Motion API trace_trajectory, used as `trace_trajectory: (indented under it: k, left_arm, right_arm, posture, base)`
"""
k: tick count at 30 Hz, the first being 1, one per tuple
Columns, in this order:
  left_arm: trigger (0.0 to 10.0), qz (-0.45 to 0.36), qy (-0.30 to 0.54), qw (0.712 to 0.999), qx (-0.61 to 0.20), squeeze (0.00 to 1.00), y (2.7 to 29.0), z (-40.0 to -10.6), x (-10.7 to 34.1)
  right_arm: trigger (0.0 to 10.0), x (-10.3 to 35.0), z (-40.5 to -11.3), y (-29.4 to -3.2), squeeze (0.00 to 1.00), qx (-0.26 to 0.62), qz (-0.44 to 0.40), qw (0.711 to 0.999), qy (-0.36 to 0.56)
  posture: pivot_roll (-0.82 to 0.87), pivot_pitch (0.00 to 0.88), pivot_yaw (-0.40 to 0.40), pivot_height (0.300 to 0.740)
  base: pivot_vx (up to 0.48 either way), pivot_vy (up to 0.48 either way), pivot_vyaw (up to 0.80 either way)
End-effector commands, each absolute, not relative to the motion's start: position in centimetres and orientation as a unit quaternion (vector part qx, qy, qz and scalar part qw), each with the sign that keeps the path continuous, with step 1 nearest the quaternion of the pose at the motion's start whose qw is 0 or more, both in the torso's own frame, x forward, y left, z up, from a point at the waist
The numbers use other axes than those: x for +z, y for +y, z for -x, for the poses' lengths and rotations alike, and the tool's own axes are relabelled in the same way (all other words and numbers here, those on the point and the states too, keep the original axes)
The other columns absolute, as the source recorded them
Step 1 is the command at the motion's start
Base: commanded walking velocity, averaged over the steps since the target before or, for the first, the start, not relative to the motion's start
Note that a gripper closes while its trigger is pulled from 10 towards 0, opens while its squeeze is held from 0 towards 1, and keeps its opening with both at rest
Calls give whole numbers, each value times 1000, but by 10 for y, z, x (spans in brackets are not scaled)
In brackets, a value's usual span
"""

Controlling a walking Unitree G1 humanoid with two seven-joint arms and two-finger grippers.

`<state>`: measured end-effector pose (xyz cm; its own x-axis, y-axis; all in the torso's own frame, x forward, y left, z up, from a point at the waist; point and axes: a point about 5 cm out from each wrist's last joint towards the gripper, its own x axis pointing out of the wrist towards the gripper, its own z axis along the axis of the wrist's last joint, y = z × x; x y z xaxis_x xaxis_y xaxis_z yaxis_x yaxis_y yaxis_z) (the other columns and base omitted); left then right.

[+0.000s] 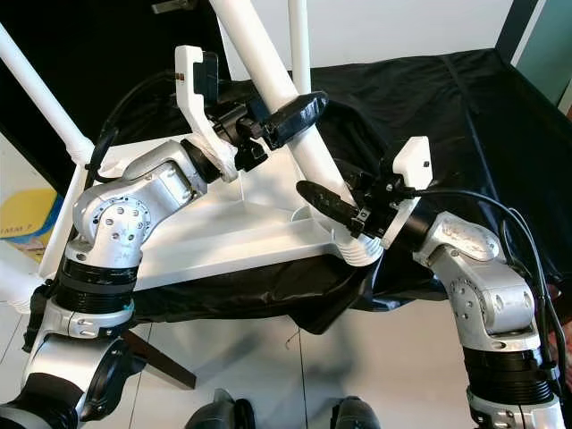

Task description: Building children table

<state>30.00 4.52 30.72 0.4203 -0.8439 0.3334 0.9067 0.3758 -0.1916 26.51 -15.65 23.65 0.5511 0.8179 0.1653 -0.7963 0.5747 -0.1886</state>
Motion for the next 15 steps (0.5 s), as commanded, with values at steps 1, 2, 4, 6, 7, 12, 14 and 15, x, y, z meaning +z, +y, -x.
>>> trace_trajectory:
  k: [1,2,4,6,7,12,14,15]
  left_arm:
    - [0,158,-115,746,-637,0,43,-288,313]
    - [0,158,-115,746,-637,0,43,-288,313]
    - [0,158,-116,746,-637,0,43,-287,313]
    - [0,159,-117,746,-636,0,43,-287,314]
    - [0,159,-118,747,-634,0,43,-287,314]
    - [0,161,-118,748,-632,0,43,-286,315]
    - [0,163,-117,750,-630,0,43,-286,314]
    - [0,163,-117,750,-630,0,43,-286,314]
  right_arm:
    - [10000,237,-263,-153,0,469,57,873,-122]
    - [10000,237,-263,-153,0,469,57,873,-122]
    - [10000,236,-263,-153,0,468,59,874,-120]
    - [10000,235,-264,-153,0,466,60,875,-118]
    - [10000,234,-265,-152,0,464,60,876,-117]
    - [10000,233,-267,-151,0,460,57,878,-118]
    - [10000,233,-267,-151,0,459,55,879,-118]
    - [10000,233,-267,-151,0,459,55,879,-118]
  posture:
    - [-125,51,82,740]
    - [-125,51,82,740]
    - [-125,51,82,740]
    - [-121,49,81,740]
    - [-118,47,79,740]
    - [-115,43,77,740]
    - [-115,44,77,740]
    - [-115,44,77,740]
  base:
    - [0,0,0]
    - [0,0,0]
    - [0,0,0]
    - [0,0,0]
    - [0,0,0]
    - [0,0,0]
    - [0,0,0]
    - [0,0,0]
